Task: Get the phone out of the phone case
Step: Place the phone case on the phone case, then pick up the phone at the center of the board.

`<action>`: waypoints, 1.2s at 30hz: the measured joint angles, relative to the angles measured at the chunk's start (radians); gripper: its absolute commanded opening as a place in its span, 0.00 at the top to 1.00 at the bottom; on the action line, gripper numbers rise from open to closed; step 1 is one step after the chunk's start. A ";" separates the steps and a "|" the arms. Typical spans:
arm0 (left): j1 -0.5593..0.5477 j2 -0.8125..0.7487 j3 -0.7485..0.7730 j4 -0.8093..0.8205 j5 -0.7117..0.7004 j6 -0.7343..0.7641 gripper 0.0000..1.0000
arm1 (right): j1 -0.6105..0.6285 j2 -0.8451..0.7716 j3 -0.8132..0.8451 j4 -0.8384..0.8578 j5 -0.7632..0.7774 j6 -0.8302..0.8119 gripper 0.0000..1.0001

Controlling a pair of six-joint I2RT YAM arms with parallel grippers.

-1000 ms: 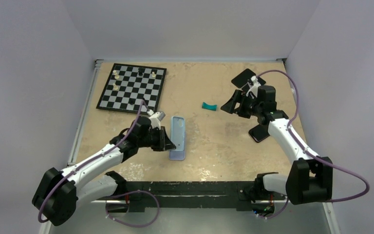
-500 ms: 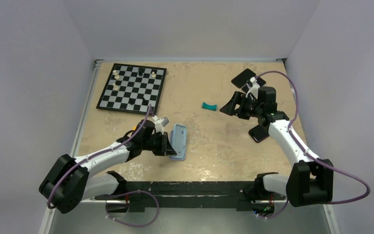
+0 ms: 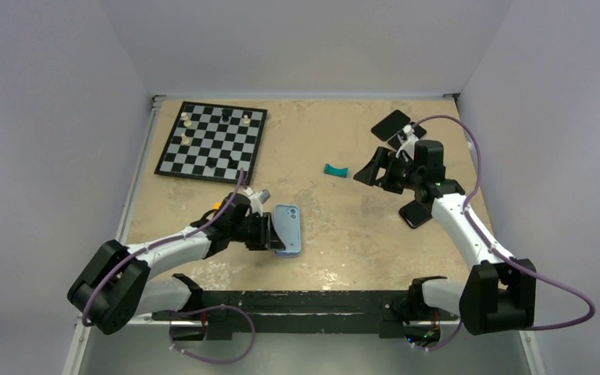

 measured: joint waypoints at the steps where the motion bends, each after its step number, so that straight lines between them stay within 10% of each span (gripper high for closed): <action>1: 0.000 -0.008 -0.002 -0.012 -0.010 0.000 0.56 | 0.000 0.000 0.000 -0.009 0.021 0.002 0.12; 17: 0.000 -0.243 0.010 -0.270 -0.150 0.045 0.19 | -0.206 0.080 0.029 -0.143 0.322 0.119 0.05; 36: 0.000 -0.625 0.197 -0.362 -0.033 0.045 0.15 | -0.458 0.420 0.113 -0.254 0.538 0.126 0.02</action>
